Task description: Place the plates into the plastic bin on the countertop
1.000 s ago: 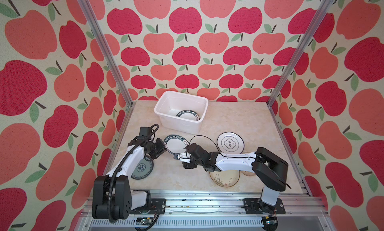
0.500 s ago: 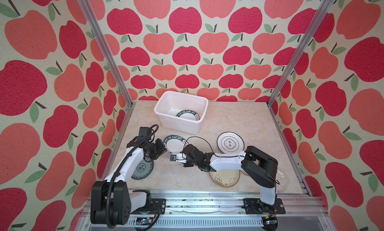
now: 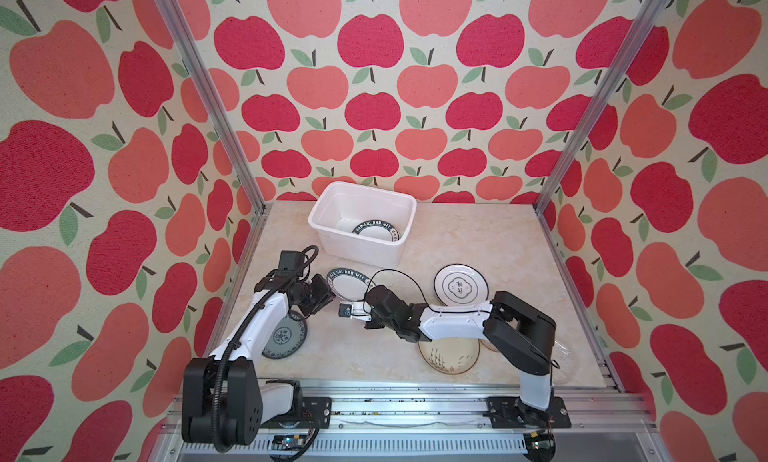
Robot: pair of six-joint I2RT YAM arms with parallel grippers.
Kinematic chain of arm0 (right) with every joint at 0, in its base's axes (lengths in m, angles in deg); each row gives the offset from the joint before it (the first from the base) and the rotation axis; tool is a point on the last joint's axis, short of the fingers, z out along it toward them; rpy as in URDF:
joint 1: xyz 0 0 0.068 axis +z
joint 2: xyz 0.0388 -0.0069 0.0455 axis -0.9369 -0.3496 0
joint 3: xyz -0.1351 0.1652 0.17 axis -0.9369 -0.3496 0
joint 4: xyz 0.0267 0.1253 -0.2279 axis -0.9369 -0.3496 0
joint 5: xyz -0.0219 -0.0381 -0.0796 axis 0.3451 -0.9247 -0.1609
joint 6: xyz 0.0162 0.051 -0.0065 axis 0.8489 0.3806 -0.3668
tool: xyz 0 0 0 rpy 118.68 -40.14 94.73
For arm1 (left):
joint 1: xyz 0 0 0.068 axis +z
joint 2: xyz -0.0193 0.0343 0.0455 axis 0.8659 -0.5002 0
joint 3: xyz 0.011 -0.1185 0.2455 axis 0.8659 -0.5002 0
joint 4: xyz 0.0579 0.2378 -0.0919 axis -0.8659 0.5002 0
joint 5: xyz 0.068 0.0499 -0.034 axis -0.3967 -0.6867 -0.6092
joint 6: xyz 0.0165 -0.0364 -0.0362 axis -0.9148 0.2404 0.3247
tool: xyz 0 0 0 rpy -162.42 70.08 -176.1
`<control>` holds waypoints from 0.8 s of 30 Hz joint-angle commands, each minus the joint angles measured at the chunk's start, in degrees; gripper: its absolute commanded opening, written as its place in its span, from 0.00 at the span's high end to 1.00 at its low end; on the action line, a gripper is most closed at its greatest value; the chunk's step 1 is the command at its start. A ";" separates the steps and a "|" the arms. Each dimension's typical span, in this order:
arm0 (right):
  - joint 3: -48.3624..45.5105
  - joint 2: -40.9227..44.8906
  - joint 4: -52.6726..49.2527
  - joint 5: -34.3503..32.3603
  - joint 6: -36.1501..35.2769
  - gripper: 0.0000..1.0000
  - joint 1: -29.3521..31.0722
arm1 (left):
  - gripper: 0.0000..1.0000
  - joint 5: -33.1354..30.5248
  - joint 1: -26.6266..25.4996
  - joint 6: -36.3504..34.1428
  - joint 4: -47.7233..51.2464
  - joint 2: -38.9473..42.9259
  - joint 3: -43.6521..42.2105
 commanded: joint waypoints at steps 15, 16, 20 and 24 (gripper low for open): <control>1.39 -0.65 -2.27 3.01 2.75 1.00 -1.18 | 0.44 0.45 1.85 -0.92 -2.94 9.09 -1.78; 1.51 -0.77 -2.32 3.09 2.68 1.00 -1.33 | 0.43 -0.16 2.05 -0.24 -3.92 9.51 -2.60; 2.00 -0.69 -2.36 3.74 2.67 1.00 -1.32 | 0.39 -0.61 2.59 2.72 -8.12 10.98 -4.68; 2.06 -0.29 -2.71 4.41 2.19 1.00 -1.24 | 0.39 0.24 2.50 1.89 -8.63 5.37 -2.83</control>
